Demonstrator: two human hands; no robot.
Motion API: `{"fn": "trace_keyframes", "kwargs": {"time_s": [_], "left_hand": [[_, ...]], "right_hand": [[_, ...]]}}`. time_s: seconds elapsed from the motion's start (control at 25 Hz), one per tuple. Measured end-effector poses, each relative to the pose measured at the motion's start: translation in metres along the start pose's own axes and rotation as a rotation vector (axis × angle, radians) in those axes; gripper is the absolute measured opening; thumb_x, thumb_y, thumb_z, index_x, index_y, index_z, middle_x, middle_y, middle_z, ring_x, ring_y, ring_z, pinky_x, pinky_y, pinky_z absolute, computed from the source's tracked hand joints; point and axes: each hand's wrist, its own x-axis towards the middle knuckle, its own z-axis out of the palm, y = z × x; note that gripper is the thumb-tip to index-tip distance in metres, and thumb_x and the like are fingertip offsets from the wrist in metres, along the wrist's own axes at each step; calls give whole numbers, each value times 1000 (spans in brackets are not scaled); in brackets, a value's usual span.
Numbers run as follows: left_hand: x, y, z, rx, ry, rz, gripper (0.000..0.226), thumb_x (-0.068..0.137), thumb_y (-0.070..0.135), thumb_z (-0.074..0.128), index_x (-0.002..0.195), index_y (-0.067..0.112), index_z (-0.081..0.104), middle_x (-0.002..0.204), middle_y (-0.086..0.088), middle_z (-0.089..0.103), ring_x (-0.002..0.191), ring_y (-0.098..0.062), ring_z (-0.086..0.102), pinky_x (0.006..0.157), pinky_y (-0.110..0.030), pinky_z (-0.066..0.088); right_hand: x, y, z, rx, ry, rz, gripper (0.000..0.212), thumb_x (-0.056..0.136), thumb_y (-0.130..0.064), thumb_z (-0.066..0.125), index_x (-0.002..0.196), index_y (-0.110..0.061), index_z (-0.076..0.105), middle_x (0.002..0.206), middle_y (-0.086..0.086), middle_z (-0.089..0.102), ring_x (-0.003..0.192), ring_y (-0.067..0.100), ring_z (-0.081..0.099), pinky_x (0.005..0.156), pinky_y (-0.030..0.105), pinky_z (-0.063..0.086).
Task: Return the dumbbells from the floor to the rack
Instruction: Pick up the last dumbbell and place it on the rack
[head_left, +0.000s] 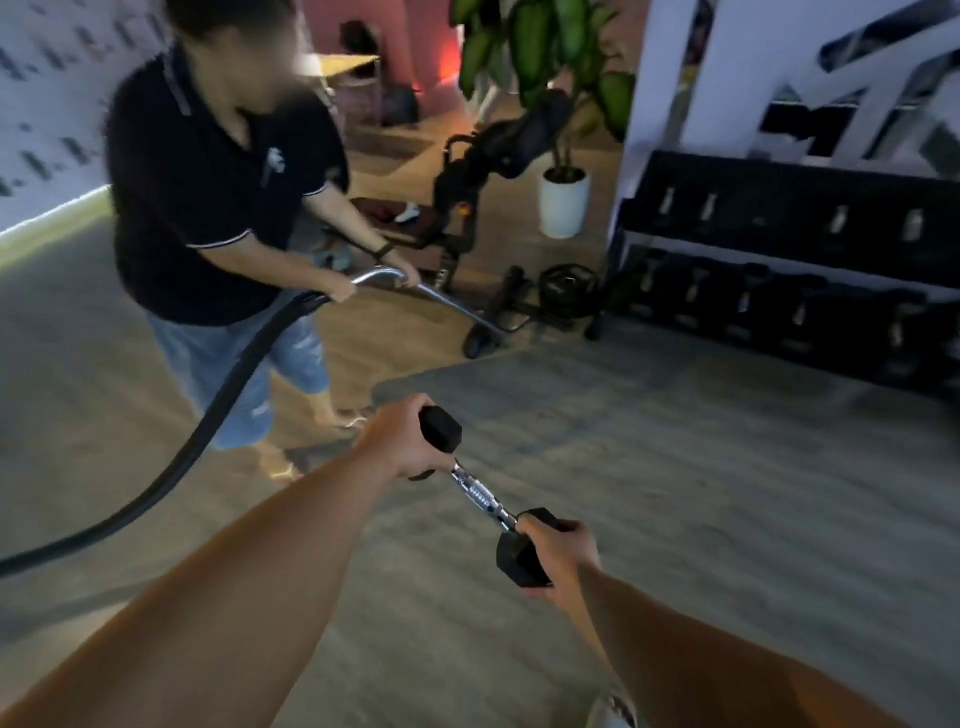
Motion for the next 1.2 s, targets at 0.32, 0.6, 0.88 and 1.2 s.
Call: {"fn": "trace_keyframes", "kwargs": {"time_s": [0.32,0.6,0.88,1.2], "left_hand": [[171,181,29,55,-48,168,73,33,55,84,98,36,57,96,2,68,83,-21,67,63,-29,52],[346,320,54,140,-151,382,76,39,53,87,108,36,60,97,3,68,83,-20,68,65,-32,57],[505,472,55,216,-239,623,87,53,53,91,130,32,54,114,0,61,92,-18,63,74,-34,57],[630,660,101,286,-218,730,99,56,52,91,138,20,47,98,8,55,86,-14,59,73,-31,54]], "right_hand": [[106,-140,-106,263,118,-26,50,56,-26,86,102,-14,71,101,12,70,90,30,71,58,56,64],[210,-263,-163,460,291,-74,19,70,-15,81,82,-10,69,80,12,69,70,28,67,65,50,63],[301,-406,-218,629,462,-112,60,66,-22,88,118,-11,60,105,14,68,87,31,73,58,58,64],[420,-527,-338,798,433,-121,78,46,-33,84,119,-10,65,114,20,72,89,36,76,56,55,64]]}}
